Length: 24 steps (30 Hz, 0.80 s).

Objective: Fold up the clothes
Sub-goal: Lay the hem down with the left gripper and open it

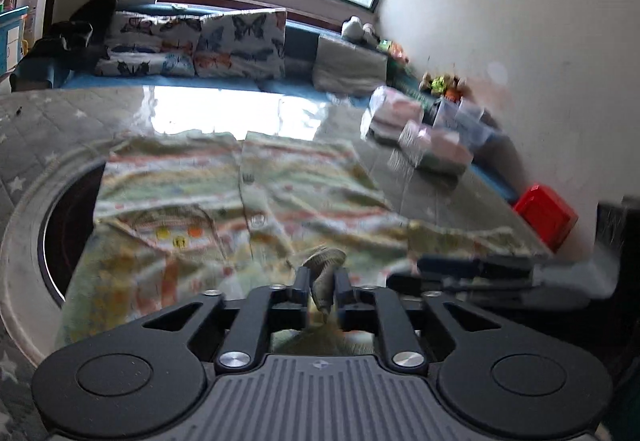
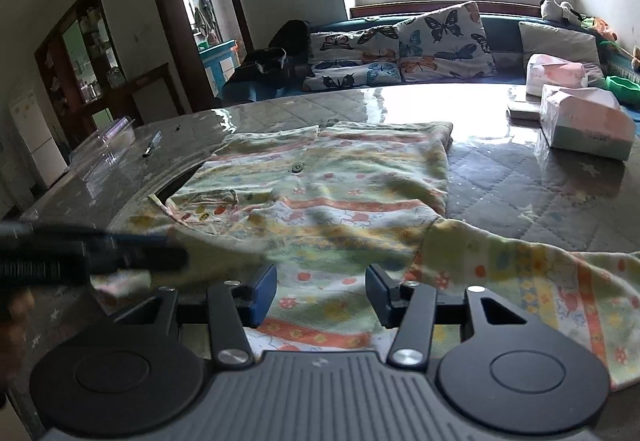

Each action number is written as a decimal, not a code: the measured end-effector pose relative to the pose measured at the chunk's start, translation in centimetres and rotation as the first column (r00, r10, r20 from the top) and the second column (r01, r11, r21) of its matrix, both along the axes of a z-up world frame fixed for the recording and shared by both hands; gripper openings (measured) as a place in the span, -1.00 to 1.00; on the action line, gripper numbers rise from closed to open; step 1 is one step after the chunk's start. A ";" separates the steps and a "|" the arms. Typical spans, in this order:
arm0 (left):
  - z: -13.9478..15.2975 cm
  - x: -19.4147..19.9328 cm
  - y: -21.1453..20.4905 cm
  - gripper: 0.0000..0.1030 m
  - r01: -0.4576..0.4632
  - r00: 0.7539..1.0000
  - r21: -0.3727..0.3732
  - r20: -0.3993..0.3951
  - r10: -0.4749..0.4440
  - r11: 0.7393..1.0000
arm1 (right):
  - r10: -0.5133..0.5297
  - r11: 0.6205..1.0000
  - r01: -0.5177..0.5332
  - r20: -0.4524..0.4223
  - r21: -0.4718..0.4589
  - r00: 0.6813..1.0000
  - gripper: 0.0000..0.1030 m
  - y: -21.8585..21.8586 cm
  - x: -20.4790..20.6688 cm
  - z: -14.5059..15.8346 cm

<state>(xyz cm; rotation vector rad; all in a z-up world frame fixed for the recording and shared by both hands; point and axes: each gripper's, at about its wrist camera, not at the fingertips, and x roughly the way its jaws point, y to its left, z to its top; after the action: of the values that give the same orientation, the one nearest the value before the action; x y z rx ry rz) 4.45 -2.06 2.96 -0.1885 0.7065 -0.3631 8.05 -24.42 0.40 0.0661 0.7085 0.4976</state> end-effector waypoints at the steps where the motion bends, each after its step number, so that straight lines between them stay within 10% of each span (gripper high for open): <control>1: -0.2 -0.2 -0.1 0.03 0.001 1.000 0.012 0.001 -0.001 1.000 | 0.003 1.000 -0.003 -0.005 0.008 1.000 -0.03 0.1 0.1 0.0; 7: -0.3 -1.4 0.4 0.93 -0.020 0.998 0.085 0.061 0.014 0.996 | 0.029 0.999 -0.028 -0.036 0.035 0.999 -0.11 1.4 0.7 -0.2; 19: -0.5 -1.9 6.2 1.00 -0.209 0.977 0.124 0.073 0.201 0.970 | 0.084 0.996 -0.085 -0.084 -0.002 0.993 -0.37 5.0 1.8 -1.9; 24: -1.0 -1.9 8.4 1.00 -0.285 0.958 0.133 0.054 0.281 0.949 | 0.077 0.997 -0.079 -0.081 -0.022 0.994 -0.80 5.5 1.6 -1.9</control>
<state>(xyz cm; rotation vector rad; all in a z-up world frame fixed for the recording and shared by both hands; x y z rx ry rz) 2.54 6.35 1.95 -0.1477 0.6577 -0.0411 9.60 -18.95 -1.46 0.0349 0.7985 0.5631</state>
